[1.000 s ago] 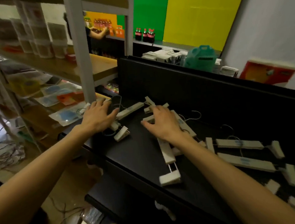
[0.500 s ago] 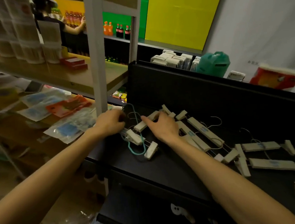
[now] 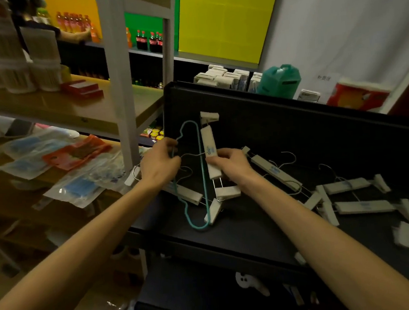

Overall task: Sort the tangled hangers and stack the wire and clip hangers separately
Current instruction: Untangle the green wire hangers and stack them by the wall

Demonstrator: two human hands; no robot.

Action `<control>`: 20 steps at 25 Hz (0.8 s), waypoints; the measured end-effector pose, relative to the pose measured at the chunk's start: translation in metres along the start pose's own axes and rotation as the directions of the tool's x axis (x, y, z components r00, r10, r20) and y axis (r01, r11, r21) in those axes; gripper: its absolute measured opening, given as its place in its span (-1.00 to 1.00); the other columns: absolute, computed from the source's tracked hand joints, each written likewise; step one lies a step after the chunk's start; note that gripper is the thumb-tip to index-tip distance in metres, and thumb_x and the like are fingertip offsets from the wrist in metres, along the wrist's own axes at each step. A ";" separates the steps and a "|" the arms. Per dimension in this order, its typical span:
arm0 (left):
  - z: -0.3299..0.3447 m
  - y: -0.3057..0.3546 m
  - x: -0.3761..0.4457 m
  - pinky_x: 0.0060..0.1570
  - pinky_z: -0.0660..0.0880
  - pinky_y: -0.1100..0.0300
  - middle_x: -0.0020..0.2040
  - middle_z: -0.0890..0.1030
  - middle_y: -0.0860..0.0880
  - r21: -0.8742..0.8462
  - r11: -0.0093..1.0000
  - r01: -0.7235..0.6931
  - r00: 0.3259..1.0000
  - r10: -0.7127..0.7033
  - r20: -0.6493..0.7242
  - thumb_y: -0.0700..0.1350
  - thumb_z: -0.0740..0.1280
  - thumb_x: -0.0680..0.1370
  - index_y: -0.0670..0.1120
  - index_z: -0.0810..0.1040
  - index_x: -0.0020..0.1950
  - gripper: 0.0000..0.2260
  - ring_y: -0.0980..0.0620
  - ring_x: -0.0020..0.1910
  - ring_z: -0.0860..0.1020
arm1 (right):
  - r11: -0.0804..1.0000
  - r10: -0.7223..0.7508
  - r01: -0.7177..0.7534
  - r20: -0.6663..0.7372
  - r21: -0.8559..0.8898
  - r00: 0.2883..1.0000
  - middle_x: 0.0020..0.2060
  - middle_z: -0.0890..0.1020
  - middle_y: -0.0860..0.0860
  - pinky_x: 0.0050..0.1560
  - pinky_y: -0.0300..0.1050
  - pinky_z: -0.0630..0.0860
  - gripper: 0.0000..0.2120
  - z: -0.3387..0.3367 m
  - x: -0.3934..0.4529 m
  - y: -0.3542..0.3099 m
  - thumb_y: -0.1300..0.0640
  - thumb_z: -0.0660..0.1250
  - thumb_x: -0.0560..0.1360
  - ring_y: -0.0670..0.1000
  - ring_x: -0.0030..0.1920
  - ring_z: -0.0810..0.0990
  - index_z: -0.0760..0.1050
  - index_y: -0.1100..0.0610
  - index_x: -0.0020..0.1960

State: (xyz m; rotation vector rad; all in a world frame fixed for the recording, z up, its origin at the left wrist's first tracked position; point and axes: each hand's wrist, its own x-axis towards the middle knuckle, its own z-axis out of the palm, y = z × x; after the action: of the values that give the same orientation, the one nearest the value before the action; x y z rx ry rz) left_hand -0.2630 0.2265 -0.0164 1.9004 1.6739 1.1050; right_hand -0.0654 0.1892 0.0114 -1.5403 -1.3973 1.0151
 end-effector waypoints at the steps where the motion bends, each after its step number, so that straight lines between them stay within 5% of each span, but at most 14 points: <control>1: 0.000 0.006 0.002 0.03 0.60 -0.02 0.18 0.64 0.05 0.008 1.000 -0.030 1.000 0.030 0.004 -0.15 0.33 0.52 0.04 0.52 0.36 -0.60 0.05 0.07 0.62 | 0.999 0.005 -0.005 0.008 0.046 1.000 0.07 0.69 0.10 -0.29 -0.34 0.56 -0.67 -0.009 -0.006 -0.002 0.13 0.39 0.58 -0.09 -0.13 0.69 0.52 0.17 0.31; 5: -0.002 0.033 0.011 0.01 0.61 -0.04 0.17 0.67 0.02 0.032 0.990 -0.139 0.990 0.139 0.001 -0.17 0.27 0.61 0.02 0.61 0.29 -0.71 0.05 0.02 0.63 | 0.944 0.022 -0.003 -0.053 0.330 0.998 -0.08 0.73 0.07 -0.19 -0.11 0.65 -0.75 -0.039 -0.023 -0.004 0.13 0.36 0.59 -0.02 -0.14 0.73 0.54 0.13 0.26; 9: 0.006 0.074 0.017 -0.03 0.59 0.04 0.11 0.68 0.05 -0.017 0.975 -0.220 0.975 0.220 -0.005 -0.14 0.30 0.60 0.01 0.64 0.25 -0.74 0.07 -0.01 0.63 | 0.778 0.136 0.056 -0.255 0.626 0.957 -0.10 0.73 0.03 -0.23 -0.11 0.63 -0.83 -0.093 -0.038 0.009 0.18 0.35 0.59 -0.03 -0.15 0.72 0.58 0.17 0.16; 14: 0.074 0.156 0.007 -0.03 0.58 0.16 0.06 0.70 0.09 -0.217 0.938 -0.270 0.946 0.300 0.124 -0.14 0.32 0.58 0.03 0.65 0.21 -0.76 0.16 -0.06 0.64 | 0.758 0.340 0.087 -0.505 0.646 0.793 0.00 0.71 0.09 0.05 -0.03 0.61 -0.80 -0.226 -0.094 0.069 0.12 0.36 0.59 0.02 -0.06 0.68 0.61 0.19 0.15; 20: 0.191 0.285 -0.056 0.10 0.61 0.05 0.01 0.70 0.12 -0.360 0.870 -0.337 0.827 0.456 0.328 -0.16 0.33 0.57 0.06 0.67 0.16 -0.78 0.16 0.00 0.64 | 0.674 0.494 0.099 -0.546 0.732 0.676 0.12 0.66 0.17 0.15 0.04 0.61 -0.86 -0.381 -0.194 0.141 0.20 0.36 0.58 0.10 0.03 0.69 0.55 0.21 0.12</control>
State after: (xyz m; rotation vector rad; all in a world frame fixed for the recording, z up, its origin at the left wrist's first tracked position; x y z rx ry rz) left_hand 0.0690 0.1515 0.0533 2.1505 0.8556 0.9426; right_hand 0.3273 -0.0307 0.0230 -1.2562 -0.1700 0.7925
